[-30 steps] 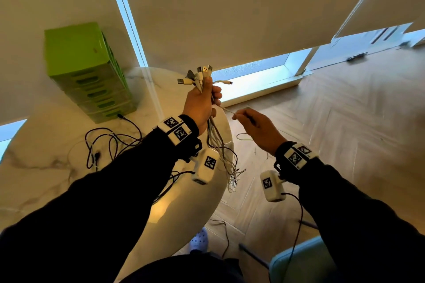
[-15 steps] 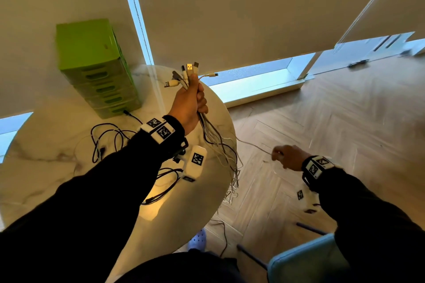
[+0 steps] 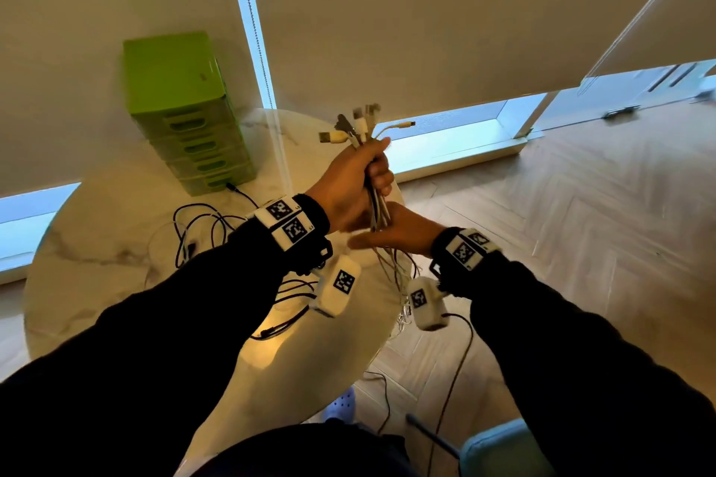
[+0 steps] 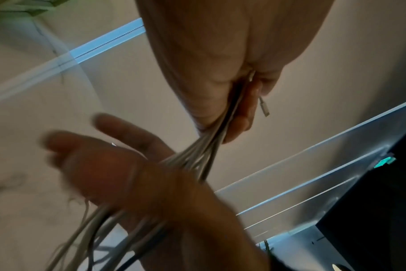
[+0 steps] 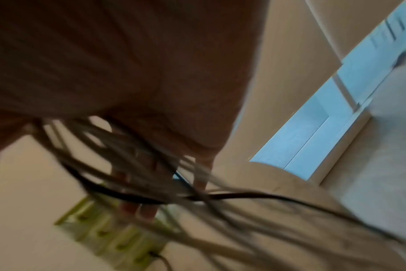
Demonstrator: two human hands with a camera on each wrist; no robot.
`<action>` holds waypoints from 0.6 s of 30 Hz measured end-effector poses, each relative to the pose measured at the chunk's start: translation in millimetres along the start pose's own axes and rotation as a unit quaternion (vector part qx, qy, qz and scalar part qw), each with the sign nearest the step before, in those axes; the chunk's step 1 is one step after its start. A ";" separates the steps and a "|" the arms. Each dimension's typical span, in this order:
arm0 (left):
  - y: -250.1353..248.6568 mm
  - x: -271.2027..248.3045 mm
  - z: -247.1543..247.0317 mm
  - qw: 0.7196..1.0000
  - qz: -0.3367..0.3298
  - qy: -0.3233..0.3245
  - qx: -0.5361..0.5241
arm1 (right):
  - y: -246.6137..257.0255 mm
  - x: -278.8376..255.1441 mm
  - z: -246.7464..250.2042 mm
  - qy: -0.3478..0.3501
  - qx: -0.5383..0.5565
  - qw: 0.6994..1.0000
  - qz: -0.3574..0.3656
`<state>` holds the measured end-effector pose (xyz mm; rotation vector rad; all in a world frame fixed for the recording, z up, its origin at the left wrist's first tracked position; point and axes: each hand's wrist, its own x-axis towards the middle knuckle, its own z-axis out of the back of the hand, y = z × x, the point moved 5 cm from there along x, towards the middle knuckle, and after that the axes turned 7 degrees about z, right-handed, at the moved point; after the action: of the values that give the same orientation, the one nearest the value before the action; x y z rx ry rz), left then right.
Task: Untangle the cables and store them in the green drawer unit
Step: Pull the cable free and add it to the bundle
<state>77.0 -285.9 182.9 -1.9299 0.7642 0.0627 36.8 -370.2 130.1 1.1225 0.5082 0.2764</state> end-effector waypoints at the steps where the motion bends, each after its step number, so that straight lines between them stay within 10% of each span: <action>1: -0.5 -2.3 2.0 0.999 -0.004 0.006 0.033 | 10.3 3.5 -3.8 -0.013 0.025 1.000 0.010; 11: -24.1 -22.8 30.3 0.999 0.041 -0.012 -0.033 | 9.1 9.8 20.4 -0.205 -0.285 0.936 -0.004; 14: -28.2 -25.6 45.8 0.995 0.074 -0.033 -0.063 | -5.1 4.7 15.7 -0.159 -0.330 0.929 -0.053; 18: -28.0 -19.7 53.8 0.965 -0.039 -0.089 0.243 | 13.1 6.4 -5.7 -0.052 -0.241 0.967 -0.069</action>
<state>91.4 -223.9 186.4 -1.4608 0.5215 -0.0011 39.9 -357.3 138.5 0.6206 0.3952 0.2041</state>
